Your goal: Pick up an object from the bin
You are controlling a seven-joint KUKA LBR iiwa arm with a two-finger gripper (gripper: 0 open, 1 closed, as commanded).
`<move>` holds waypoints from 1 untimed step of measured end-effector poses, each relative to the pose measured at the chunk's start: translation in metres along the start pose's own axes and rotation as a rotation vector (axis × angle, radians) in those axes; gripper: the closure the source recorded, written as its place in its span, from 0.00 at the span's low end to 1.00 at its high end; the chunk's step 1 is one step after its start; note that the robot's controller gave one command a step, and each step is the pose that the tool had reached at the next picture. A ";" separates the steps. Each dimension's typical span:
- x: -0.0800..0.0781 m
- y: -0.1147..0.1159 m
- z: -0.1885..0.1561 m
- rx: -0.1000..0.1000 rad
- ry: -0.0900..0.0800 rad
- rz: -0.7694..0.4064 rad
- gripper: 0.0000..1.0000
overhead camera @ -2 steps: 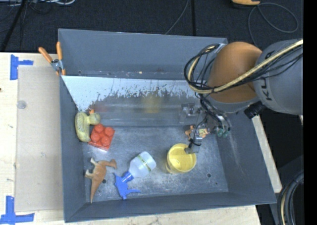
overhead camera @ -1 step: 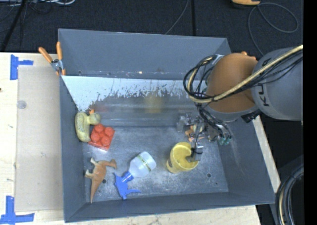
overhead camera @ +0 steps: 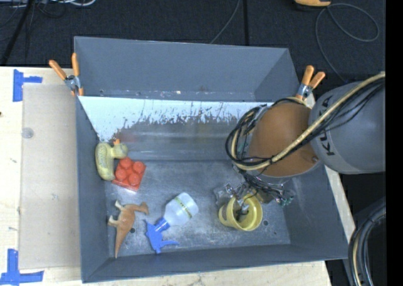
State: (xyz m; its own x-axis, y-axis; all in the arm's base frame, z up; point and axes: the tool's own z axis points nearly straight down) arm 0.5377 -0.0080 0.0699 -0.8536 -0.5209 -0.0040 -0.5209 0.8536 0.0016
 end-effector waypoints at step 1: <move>0.000 0.000 0.000 0.000 0.000 0.000 1.00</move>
Offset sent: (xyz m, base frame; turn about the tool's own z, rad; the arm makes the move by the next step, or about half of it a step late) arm 0.0074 0.0005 0.0613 0.0194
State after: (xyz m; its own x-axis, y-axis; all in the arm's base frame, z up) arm 0.5377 -0.0081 0.0699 -0.8538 -0.5206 -0.0040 -0.5206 0.8538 0.0016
